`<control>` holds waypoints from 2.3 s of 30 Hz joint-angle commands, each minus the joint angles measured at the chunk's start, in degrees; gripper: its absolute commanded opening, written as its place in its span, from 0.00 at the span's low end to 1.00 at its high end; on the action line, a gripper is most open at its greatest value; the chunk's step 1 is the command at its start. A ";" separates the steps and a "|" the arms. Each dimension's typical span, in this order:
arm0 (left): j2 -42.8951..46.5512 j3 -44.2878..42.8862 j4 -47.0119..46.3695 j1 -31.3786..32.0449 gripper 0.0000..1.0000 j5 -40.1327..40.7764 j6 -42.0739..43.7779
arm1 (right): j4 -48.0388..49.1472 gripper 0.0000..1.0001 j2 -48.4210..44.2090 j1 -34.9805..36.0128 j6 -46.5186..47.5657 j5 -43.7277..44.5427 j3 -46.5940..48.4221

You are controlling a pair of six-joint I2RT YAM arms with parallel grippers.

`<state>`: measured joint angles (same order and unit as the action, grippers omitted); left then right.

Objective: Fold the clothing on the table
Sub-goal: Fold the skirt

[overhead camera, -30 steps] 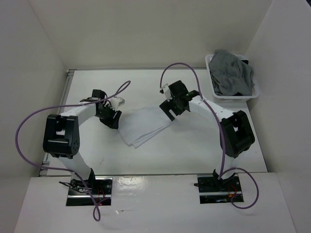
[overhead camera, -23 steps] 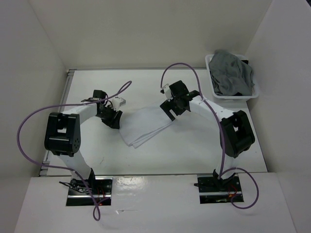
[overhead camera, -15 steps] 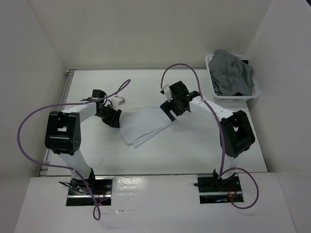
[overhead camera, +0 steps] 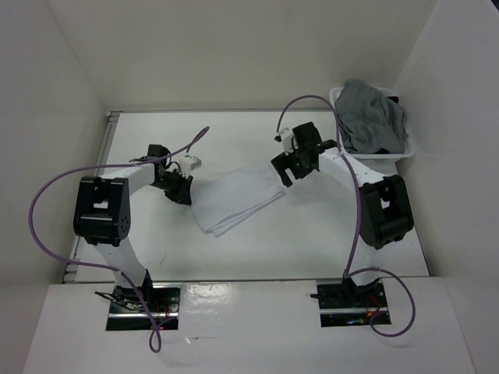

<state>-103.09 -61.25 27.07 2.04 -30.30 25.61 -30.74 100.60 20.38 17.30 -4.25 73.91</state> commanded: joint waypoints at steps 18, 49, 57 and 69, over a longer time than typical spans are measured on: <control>-1.41 -0.97 1.67 -0.20 0.12 -0.72 2.52 | -3.18 0.87 16.39 -5.35 7.22 -24.58 12.14; -2.47 -0.97 1.14 -0.20 0.02 -1.25 2.52 | -2.13 0.34 23.41 -4.30 5.11 -26.77 12.66; -2.47 -0.97 1.67 -0.20 0.02 -1.78 2.52 | -3.18 0.13 25.00 -2.01 4.59 -24.76 13.72; -2.47 -0.97 1.67 -0.20 0.02 -1.25 1.82 | -3.18 0.00 16.83 -1.49 3.53 -17.11 13.72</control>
<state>-103.79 -61.80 28.03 1.91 -31.22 25.74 -32.75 121.40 18.37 20.64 -26.50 87.72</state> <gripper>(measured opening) 0.073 0.019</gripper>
